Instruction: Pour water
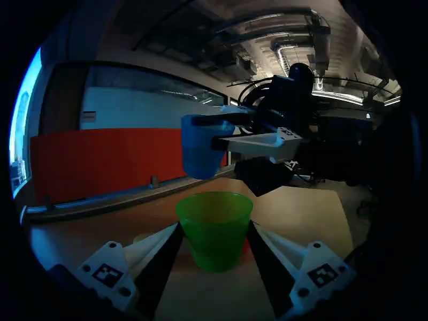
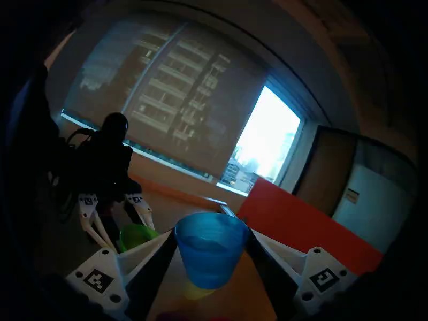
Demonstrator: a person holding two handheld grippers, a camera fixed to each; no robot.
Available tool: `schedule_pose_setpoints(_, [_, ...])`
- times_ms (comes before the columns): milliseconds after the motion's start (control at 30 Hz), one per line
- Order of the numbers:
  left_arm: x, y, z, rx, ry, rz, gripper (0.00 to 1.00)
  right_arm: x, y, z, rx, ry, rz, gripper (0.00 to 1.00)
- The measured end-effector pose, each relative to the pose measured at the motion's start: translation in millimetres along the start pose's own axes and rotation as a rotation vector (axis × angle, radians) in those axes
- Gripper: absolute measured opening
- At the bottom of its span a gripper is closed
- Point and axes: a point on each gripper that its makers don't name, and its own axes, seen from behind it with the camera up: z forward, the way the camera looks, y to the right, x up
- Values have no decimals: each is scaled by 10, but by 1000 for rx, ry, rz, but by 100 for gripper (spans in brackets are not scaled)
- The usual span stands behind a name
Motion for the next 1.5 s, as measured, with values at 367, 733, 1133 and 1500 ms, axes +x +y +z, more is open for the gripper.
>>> schedule_pose_setpoints(367, [-20, 21, -17, -5, 2, 11, 83, 60, -27, 29, 14, -3, -76, 92])
schedule_pose_setpoints(733, [-26, 29, -33, -8, 7, 9, 83, 70, -57, 41, 31, -18, -149, 92])
schedule_pose_setpoints(1133, [-30, 42, -53, -10, 14, 8, 83, 95, -81, 69, 42, -27, -224, 92])
schedule_pose_setpoints(1500, [-27, 53, -43, -13, 25, 6, 82, 84, -85, 92, 53, -41, -286, 92])
